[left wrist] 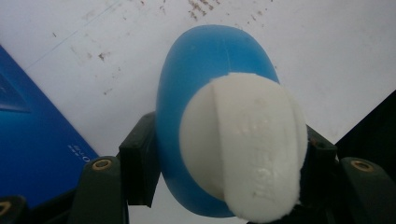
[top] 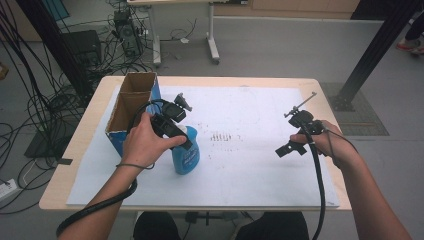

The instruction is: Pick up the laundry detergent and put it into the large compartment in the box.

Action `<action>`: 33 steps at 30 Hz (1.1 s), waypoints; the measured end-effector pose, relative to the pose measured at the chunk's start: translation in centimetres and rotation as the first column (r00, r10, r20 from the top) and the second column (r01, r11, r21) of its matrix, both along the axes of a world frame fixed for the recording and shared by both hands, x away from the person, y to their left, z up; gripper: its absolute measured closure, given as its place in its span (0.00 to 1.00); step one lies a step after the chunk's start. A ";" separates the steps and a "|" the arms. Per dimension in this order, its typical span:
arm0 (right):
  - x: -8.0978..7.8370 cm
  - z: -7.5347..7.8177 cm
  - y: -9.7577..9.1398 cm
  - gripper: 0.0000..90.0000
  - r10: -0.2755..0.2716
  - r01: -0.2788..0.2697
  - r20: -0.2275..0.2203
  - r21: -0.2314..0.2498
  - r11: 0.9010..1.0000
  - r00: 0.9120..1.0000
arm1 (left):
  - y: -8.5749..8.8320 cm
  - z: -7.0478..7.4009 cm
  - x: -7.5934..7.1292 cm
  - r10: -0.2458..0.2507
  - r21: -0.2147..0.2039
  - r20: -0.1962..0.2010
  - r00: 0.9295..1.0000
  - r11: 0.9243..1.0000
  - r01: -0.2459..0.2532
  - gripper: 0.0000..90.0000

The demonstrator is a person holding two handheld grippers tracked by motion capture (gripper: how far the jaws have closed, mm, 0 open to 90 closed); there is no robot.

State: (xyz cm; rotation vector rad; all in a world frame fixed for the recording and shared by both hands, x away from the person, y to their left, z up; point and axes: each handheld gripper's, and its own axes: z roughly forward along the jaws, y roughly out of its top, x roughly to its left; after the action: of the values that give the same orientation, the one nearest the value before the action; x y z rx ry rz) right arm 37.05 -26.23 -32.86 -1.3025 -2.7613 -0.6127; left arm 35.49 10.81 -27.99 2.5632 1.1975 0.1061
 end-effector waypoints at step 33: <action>0.1 0.0 0.1 0.07 0.007 -0.007 0.006 -0.004 1.000 1.000 | 0.0 0.0 0.0 -0.001 -0.002 0.002 1.000 1.000 0.001 0.42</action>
State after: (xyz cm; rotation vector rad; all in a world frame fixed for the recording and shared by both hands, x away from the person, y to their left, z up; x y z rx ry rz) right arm 37.18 -26.09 -32.84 -1.2930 -2.7722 -0.6119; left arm 35.48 10.84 -28.00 2.5617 1.1949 0.1074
